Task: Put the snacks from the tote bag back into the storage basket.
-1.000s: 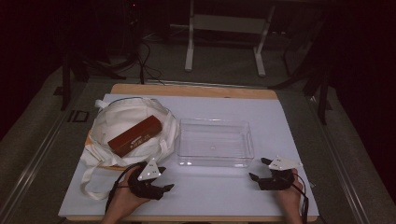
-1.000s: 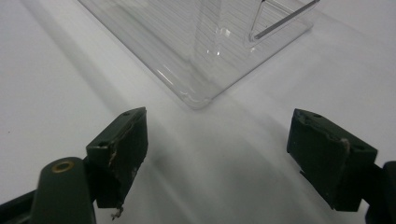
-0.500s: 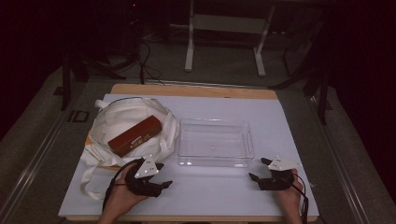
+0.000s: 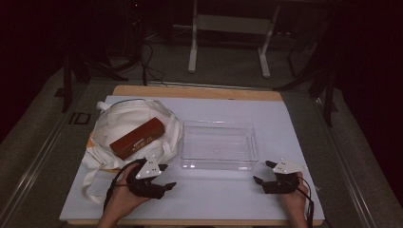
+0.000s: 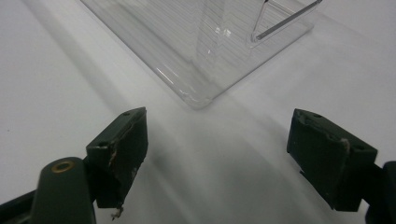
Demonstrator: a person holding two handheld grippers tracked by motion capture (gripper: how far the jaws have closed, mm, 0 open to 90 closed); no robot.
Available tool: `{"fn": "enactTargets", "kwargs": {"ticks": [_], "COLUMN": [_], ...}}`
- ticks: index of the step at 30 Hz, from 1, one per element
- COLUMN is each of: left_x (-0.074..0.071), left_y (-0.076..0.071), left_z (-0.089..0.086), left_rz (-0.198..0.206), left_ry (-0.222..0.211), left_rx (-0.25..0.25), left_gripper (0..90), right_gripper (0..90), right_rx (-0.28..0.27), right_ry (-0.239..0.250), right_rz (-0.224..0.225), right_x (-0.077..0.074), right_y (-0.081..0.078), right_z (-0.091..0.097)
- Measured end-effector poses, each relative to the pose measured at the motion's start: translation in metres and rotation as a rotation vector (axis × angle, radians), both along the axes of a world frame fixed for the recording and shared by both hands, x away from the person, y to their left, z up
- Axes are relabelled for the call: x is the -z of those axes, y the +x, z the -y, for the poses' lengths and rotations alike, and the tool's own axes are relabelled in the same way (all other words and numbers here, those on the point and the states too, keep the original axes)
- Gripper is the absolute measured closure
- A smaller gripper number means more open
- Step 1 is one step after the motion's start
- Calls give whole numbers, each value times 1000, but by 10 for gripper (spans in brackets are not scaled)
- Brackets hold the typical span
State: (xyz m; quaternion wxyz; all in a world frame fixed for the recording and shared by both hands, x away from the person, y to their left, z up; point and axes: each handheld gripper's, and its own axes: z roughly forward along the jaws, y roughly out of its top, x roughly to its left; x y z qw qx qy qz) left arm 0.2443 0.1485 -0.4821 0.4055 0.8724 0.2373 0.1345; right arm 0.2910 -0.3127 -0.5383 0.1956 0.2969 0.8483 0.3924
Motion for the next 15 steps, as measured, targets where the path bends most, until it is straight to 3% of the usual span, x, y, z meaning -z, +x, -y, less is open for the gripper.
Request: {"fn": "enactTargets", "kwargs": {"ticks": [15], "left_x": [-18], "left_y": [0], "left_z": [-5], "left_rz": [10], "left_ry": [-28], "left_rx": [28], "left_gripper": [426], "right_gripper": [205], "right_rx": [0], "right_ry": [-3], "right_rz": [-2], "right_x": [0], "right_y": [0], "right_z": [0]}}
